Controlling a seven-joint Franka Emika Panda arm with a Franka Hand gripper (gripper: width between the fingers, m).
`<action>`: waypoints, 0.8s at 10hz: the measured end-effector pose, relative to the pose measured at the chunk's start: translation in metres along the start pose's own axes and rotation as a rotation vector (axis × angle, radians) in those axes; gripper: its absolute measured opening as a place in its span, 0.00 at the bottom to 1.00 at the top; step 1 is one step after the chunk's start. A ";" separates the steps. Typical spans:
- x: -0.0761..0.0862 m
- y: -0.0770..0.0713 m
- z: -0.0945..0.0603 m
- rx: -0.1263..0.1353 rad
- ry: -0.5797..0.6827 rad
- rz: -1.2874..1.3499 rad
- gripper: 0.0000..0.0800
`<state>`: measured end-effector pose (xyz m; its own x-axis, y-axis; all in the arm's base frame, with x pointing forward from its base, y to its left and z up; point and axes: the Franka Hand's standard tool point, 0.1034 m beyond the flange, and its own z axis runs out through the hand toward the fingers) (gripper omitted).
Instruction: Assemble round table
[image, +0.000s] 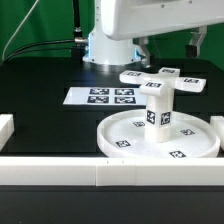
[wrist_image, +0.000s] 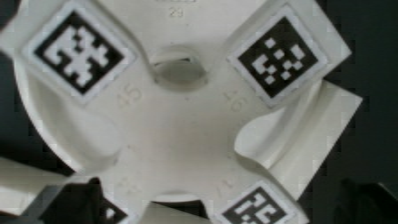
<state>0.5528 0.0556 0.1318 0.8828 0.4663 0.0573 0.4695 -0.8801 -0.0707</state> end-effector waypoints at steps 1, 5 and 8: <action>-0.001 0.001 0.000 0.000 0.000 -0.067 0.81; -0.002 0.003 0.000 0.000 -0.001 -0.277 0.81; 0.002 0.001 0.002 -0.037 -0.017 -0.648 0.81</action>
Offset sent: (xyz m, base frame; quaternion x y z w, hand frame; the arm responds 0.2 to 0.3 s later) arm 0.0000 0.0000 0.0000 0.0000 0.0000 -0.1938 0.9810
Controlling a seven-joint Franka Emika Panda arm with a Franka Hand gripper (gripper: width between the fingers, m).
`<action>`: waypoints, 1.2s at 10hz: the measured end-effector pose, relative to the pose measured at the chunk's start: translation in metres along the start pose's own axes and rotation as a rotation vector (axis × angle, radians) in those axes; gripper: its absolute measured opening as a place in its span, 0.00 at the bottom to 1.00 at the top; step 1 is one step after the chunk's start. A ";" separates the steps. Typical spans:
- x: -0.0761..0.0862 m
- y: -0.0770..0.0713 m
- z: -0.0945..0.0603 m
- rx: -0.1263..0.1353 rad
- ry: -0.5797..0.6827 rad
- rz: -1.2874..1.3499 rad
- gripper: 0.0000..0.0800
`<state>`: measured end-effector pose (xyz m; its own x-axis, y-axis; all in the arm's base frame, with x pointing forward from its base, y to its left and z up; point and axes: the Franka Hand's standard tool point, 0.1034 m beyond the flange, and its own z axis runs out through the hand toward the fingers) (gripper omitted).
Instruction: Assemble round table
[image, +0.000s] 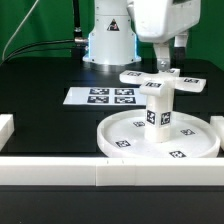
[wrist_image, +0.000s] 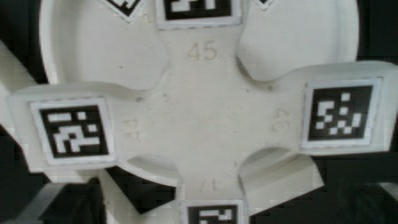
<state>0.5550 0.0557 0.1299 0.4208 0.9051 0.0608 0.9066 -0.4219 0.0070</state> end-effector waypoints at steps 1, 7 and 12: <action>0.004 -0.001 0.000 -0.007 -0.011 -0.087 0.81; -0.007 0.003 0.005 -0.002 -0.031 -0.538 0.81; -0.018 0.002 0.012 0.015 -0.044 -0.765 0.81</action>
Offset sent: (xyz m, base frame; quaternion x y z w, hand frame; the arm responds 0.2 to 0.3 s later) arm 0.0000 0.0000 0.0000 0.0000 0.0000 -0.1938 0.9810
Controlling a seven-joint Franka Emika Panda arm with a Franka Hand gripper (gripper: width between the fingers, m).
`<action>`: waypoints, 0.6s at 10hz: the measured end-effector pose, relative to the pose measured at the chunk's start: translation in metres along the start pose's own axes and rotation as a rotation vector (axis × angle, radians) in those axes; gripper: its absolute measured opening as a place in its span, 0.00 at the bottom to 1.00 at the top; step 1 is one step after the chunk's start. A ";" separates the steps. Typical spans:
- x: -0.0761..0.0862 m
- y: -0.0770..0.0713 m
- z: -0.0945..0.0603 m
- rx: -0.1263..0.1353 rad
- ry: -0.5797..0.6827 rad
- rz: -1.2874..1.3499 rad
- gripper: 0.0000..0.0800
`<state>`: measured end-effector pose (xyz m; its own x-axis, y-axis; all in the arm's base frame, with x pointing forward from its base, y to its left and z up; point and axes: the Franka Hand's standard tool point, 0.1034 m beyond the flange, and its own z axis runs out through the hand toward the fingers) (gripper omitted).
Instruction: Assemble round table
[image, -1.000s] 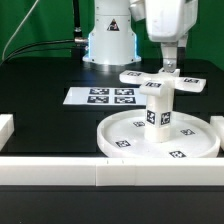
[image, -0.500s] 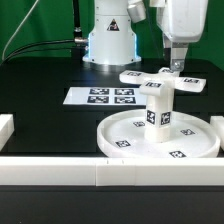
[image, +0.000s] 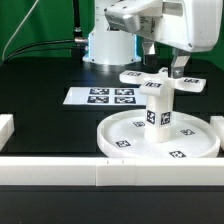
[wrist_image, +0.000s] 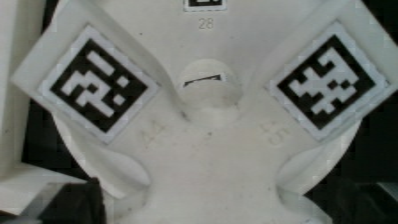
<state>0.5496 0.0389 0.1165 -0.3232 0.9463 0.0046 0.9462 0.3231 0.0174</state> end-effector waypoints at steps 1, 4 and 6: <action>0.000 -0.002 0.002 0.005 0.001 0.008 0.81; 0.002 -0.006 0.010 0.020 0.007 0.010 0.81; 0.002 -0.007 0.014 0.025 0.009 0.010 0.81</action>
Offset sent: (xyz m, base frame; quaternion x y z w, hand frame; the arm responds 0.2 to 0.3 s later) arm -0.0006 0.0063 -0.0102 0.0092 0.0064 -0.0122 0.9999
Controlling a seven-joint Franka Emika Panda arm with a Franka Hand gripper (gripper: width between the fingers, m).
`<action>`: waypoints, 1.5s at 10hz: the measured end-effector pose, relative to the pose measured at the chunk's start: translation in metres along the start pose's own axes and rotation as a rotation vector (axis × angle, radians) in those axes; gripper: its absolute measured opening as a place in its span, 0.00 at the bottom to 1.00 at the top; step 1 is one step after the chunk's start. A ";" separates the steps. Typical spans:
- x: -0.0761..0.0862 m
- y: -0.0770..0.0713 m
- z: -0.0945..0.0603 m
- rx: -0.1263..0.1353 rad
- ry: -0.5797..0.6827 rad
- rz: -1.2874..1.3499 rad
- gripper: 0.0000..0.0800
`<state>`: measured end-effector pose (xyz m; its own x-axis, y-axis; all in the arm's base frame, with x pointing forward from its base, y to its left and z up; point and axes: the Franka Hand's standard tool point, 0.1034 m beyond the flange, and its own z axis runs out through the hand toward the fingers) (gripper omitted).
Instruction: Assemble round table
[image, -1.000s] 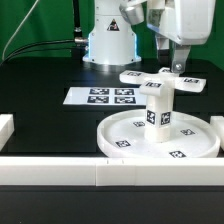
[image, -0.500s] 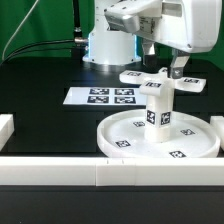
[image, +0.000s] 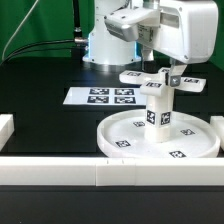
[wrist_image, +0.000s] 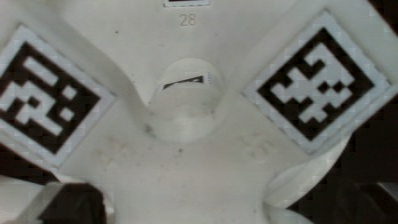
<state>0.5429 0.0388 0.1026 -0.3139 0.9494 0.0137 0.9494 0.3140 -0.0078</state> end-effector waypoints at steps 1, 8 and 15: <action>0.000 0.001 0.001 0.000 0.000 0.000 0.81; -0.004 0.000 0.003 0.005 0.002 0.028 0.55; -0.007 -0.003 0.003 0.024 0.002 0.717 0.55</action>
Offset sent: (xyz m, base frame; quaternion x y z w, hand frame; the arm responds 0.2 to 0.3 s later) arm 0.0018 -0.0002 0.0003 0.0027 0.0009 -0.0085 1.0000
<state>0.5423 0.0310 0.0993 0.3869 0.9221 -0.0015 0.9215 -0.3867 -0.0374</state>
